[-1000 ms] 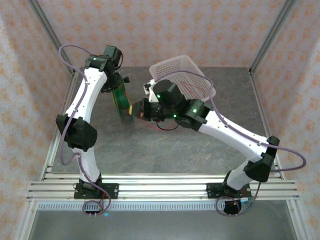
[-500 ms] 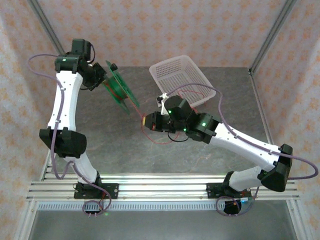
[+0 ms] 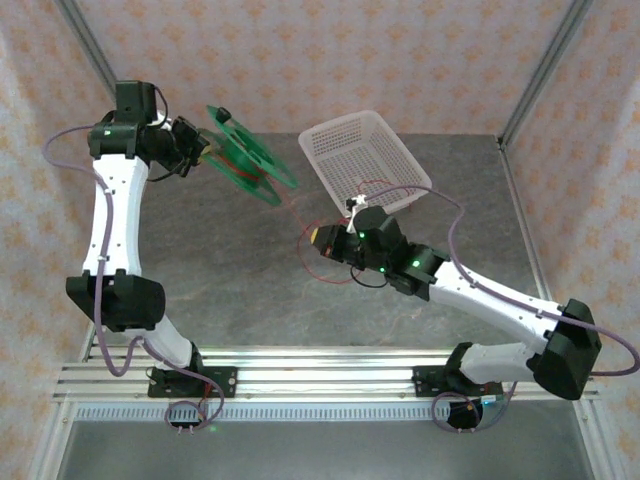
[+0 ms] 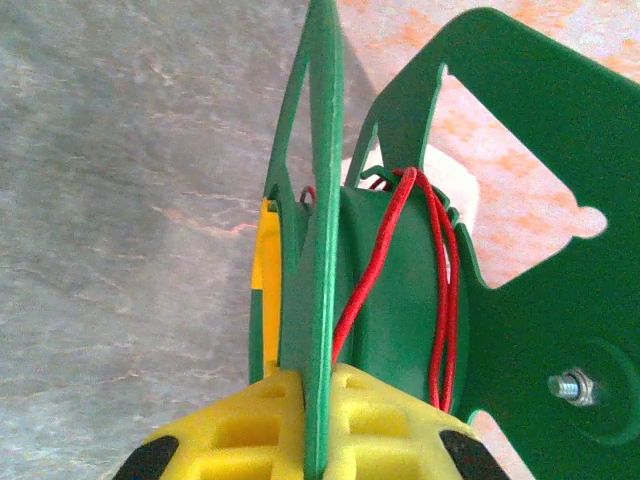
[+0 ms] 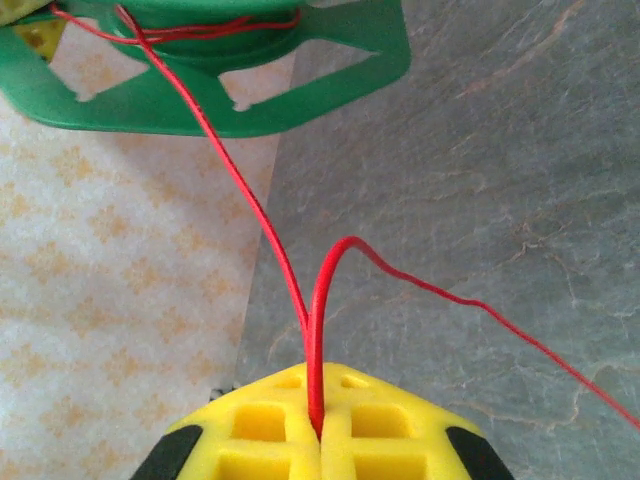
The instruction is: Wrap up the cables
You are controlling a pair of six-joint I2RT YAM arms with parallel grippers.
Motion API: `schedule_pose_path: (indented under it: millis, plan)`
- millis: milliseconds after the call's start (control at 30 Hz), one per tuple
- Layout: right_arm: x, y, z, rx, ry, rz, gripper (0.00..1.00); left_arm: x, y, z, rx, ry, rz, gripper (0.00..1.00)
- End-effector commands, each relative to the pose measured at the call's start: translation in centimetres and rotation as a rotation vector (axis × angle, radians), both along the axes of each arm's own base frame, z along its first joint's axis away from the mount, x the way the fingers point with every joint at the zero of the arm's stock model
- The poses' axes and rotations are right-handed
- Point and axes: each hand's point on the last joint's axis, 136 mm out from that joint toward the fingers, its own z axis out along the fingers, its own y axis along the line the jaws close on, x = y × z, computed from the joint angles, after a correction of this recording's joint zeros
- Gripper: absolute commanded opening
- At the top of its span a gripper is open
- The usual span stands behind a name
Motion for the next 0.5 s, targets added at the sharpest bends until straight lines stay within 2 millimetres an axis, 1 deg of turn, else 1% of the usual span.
schedule_pose_path:
  millis: [0, 167, 333, 467]
  plan:
    - [0.1, -0.3, -2.9, -0.068, 0.056, -0.014, 0.00, 1.4, 0.7, 8.5, -0.060, -0.329, 0.018, 0.00]
    - [2.3, -1.2, -3.9, -0.122, 0.049, -0.073, 0.00, -0.6, -0.4, 9.5, -0.054, -0.342, -0.049, 0.00]
    - [4.4, -2.9, -5.2, -0.162, 0.063, -0.128, 0.00, -2.7, -1.6, 9.8, -0.029, -0.335, -0.141, 0.00]
    - [5.8, -4.2, -5.7, -0.178, 0.065, -0.163, 0.00, -3.9, -2.3, 10.0, -0.026, -0.348, -0.180, 0.00]
